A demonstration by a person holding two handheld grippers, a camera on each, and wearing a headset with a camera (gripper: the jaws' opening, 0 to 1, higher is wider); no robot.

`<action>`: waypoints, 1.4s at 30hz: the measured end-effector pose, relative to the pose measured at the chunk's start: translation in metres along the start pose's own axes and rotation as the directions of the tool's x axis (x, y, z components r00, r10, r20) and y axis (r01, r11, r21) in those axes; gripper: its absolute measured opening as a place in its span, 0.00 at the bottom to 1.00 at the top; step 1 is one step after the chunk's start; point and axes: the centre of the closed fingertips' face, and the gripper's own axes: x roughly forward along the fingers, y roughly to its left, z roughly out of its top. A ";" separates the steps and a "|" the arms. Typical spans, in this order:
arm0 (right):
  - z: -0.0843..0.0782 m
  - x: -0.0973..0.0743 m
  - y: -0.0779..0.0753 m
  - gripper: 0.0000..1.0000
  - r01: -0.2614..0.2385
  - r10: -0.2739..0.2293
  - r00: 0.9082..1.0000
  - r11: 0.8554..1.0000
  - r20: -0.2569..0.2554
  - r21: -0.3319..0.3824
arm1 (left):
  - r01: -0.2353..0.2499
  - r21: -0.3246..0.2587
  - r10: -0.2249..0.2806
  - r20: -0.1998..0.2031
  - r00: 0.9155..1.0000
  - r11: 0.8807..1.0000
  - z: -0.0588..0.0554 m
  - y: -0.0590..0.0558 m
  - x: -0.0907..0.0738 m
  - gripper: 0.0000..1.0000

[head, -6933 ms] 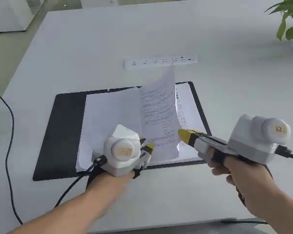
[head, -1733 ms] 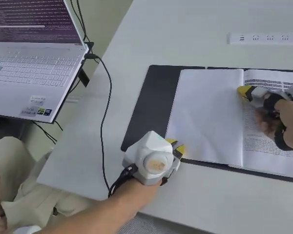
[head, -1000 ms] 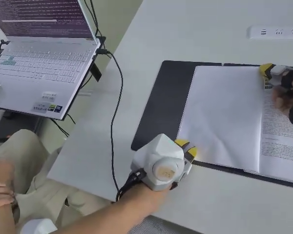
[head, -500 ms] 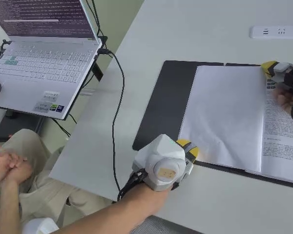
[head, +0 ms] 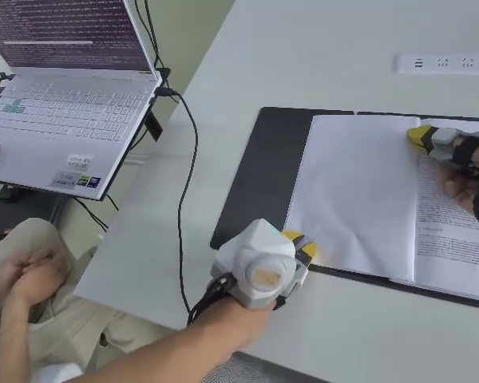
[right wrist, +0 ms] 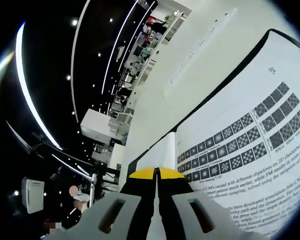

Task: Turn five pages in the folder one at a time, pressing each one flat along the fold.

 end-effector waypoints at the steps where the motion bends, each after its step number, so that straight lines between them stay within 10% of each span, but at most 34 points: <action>1: -0.002 -0.002 0.000 0.00 -0.003 0.003 1.000 1.000 -0.006 0.006 | 0.000 0.000 0.000 0.000 1.000 1.000 0.000 0.000 0.000 0.09; 24: -0.071 -0.049 0.013 0.00 -0.073 0.086 0.972 0.995 -0.217 0.065 | 0.005 0.006 -0.005 -0.019 1.000 1.000 0.000 0.000 0.000 0.09; 42: -0.103 -0.076 0.016 0.00 -0.083 0.095 0.959 0.995 -0.269 0.057 | 0.002 0.014 -0.002 -0.023 1.000 1.000 0.000 -0.001 0.000 0.08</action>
